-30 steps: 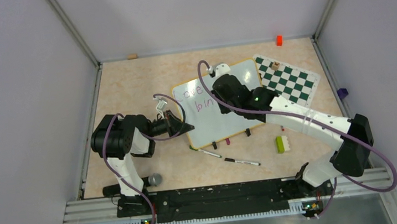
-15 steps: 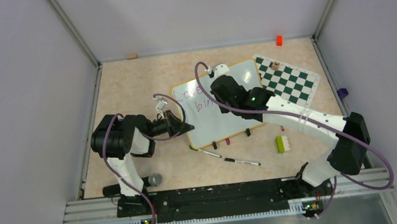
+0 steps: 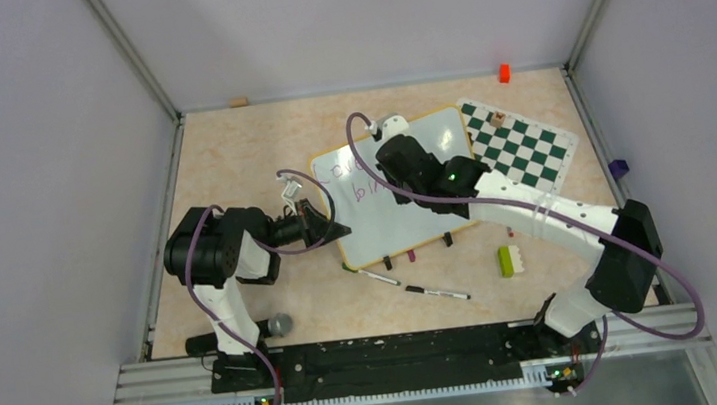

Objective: Write a sentence on the whiteboard

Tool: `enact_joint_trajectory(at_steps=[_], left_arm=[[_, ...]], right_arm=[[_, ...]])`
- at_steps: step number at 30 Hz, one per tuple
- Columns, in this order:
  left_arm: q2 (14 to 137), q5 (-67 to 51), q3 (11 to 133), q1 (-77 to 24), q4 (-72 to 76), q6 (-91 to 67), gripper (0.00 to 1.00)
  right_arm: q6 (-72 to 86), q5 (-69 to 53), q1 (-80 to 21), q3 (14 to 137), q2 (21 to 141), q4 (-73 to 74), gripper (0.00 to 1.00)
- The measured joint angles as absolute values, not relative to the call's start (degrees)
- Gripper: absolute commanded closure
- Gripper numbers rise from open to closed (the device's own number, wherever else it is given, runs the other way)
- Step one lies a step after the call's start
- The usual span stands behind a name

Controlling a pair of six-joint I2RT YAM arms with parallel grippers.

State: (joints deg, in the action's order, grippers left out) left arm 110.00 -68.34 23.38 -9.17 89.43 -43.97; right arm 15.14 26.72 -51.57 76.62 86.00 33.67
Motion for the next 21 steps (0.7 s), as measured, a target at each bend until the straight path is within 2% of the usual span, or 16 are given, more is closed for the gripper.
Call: enact_joint_trajectory(at_steps=[21], left_arm=[[110.00, -68.36, 23.38, -9.17, 89.45, -43.86, 1.00]], right_arm=[[13.45, 22.85, -51.57, 76.90, 86.00, 34.30, 1.00]])
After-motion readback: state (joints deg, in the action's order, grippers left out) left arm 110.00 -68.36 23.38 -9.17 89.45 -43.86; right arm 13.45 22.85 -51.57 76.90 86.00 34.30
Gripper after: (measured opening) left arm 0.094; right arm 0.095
